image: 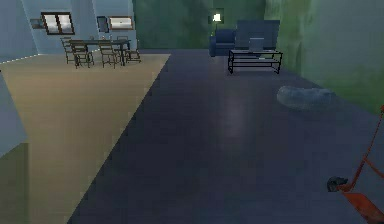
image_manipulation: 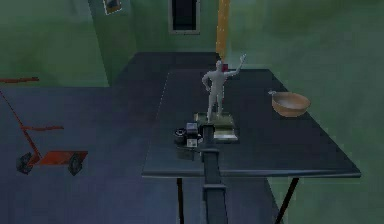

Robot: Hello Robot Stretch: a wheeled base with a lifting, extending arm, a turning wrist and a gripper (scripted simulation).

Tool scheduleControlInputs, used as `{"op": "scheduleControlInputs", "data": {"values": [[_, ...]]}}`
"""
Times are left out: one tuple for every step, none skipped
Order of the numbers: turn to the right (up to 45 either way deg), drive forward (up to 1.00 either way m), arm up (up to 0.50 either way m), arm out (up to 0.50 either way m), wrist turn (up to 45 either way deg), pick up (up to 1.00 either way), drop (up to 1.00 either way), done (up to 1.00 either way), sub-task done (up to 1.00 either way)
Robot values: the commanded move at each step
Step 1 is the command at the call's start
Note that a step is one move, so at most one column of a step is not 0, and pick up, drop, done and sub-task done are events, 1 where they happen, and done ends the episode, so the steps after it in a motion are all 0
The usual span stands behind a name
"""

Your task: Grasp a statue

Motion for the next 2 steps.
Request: {"op": "scheduleControlInputs", "data": {"values": [[0.0,0.0,0.1,0.0,0.0,0.0,0.0,0.0,0.0],[0.0,0.0,0.0,0.0,0.0,0.0,0.0,1.0,0.0]]}}
